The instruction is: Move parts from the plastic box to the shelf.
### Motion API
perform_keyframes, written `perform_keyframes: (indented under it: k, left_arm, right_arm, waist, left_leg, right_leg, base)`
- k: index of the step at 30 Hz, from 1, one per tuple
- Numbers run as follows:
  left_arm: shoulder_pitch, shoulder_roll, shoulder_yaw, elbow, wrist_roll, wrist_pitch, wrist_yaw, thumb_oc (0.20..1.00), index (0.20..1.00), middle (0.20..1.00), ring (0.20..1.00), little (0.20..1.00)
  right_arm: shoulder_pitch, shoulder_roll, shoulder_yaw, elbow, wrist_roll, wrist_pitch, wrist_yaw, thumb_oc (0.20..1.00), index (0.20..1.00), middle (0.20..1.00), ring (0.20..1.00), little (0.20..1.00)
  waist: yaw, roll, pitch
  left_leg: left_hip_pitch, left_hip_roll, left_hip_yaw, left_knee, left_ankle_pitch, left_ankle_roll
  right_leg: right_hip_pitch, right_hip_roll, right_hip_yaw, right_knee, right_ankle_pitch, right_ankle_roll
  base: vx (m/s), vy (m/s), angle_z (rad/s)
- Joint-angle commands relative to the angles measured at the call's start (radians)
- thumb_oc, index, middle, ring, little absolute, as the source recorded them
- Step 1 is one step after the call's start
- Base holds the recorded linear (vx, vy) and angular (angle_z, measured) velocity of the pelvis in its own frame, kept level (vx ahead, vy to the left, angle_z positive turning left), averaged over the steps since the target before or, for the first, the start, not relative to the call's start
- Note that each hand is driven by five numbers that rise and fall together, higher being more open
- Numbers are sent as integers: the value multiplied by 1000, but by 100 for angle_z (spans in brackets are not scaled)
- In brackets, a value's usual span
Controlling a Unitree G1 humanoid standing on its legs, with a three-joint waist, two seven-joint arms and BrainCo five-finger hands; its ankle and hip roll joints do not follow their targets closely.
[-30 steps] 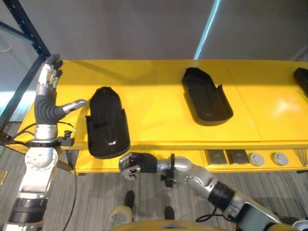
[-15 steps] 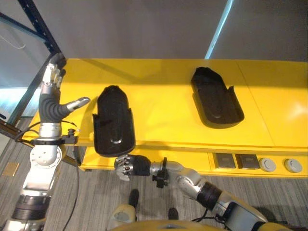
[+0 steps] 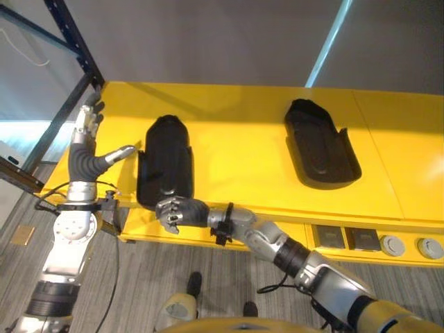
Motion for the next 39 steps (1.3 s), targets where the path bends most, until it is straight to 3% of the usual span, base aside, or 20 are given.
perform_keyframes:
  k: [1,12,24,35,39]
  left_arm:
    - [-26,26,-22,21,-31,-38,26,1000,1000,1000,1000,1000]
    - [-14,30,-17,24,-47,-47,47,1000,1000,1000,1000,1000]
    - [-36,42,-9,9,-53,-71,112,1000,1000,1000,1000,1000]
    - [-19,49,13,15,-80,-62,146,1000,1000,1000,1000,1000]
    - [-24,50,9,23,-83,-62,146,1000,1000,1000,1000,1000]
  right_arm:
    - [-46,88,-45,11,21,-77,-14,200,200,200,200,200]
    - [-92,114,-60,22,17,-134,-68,200,200,200,200,200]
    - [-160,154,-148,83,-30,-238,-230,200,200,200,200,200]
    - [-223,174,-290,70,-42,-320,-387,200,200,200,200,200]
    - [-235,177,-308,68,-14,-323,-394,200,200,200,200,200]
  waist:
    - [24,-38,-30]
    - [56,-46,-2]
    - [79,-27,58]
    - [72,-14,40]
    - [67,-15,31]
  left_leg:
    - [26,20,39,151,-231,-2]
    - [-12,26,20,153,-224,-6]
    - [-91,33,-20,135,-188,-15]
    - [-98,20,-16,127,-191,-3]
    - [-94,16,-12,129,-196,1]
  right_leg:
    - [-65,-41,4,152,-143,56]
    - [-77,-36,-6,135,-140,54]
    - [-137,-24,-17,115,-125,48]
    - [-145,-33,-14,100,-116,52]
    - [-144,-35,-11,103,-117,52]
  base:
    - [18,4,16]
    - [-2,6,8]
    - [-12,0,7]
    - [2,27,0]
    - [-3,17,-1]
